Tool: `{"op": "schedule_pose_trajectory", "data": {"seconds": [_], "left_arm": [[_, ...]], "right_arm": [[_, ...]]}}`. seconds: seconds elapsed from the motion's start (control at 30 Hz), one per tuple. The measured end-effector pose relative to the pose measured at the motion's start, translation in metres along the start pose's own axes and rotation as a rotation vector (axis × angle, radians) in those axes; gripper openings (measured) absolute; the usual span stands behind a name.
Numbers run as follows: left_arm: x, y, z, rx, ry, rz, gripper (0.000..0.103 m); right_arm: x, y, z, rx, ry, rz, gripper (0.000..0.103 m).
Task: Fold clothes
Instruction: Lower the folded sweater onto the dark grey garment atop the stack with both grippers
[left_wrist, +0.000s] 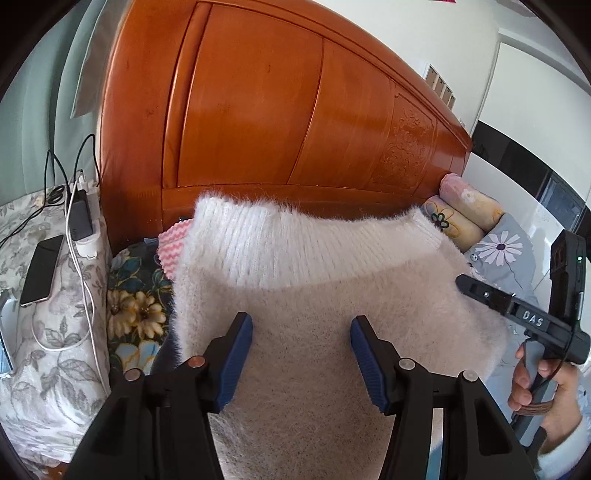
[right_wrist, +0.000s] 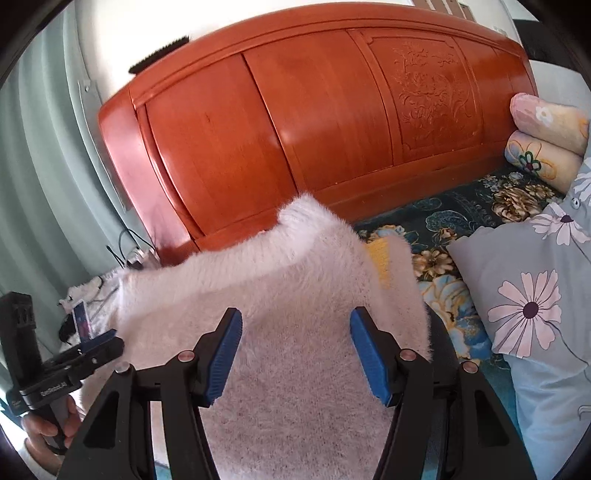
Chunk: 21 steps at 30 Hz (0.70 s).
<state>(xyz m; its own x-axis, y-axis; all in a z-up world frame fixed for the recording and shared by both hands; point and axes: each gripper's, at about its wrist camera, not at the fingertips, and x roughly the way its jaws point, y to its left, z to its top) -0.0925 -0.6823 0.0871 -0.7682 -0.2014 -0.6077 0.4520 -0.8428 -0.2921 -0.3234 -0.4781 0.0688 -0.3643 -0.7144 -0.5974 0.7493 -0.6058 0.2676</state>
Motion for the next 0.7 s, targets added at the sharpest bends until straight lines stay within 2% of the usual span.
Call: {"op": "schedule_pose_trajectory", "data": {"seconds": [0.1,0.23,0.33,0.47,0.57,0.63,0.7], "left_arm": [[0.004,-0.001,0.003,-0.002,0.010,0.003,0.060],[-0.007,-0.011,0.007,0.015,0.006,0.031,0.060],[-0.022,-0.020,0.004,0.037,-0.012,0.057,0.067],[-0.044,-0.035,-0.011,0.050,-0.053,0.052,0.075],[-0.060,-0.045,-0.028,0.046,-0.086,0.011,0.079],[-0.068,-0.052,-0.043,0.042,-0.103,0.009,0.081],[-0.074,-0.059,-0.059,0.039,-0.115,0.021,0.087]], "right_arm": [[0.009,0.008,-0.005,-0.050,0.004,-0.055,0.063],[0.000,0.006,-0.005,-0.017,-0.003,-0.051,0.063],[-0.018,0.008,-0.005,0.000,-0.036,-0.039,0.062],[-0.047,0.019,-0.015,-0.019,-0.093,-0.056,0.063],[-0.066,0.029,-0.030,-0.030,-0.111,-0.034,0.064],[-0.078,0.036,-0.043,-0.053,-0.116,-0.016,0.072],[-0.088,0.044,-0.057,-0.082,-0.121,-0.008,0.075]]}}
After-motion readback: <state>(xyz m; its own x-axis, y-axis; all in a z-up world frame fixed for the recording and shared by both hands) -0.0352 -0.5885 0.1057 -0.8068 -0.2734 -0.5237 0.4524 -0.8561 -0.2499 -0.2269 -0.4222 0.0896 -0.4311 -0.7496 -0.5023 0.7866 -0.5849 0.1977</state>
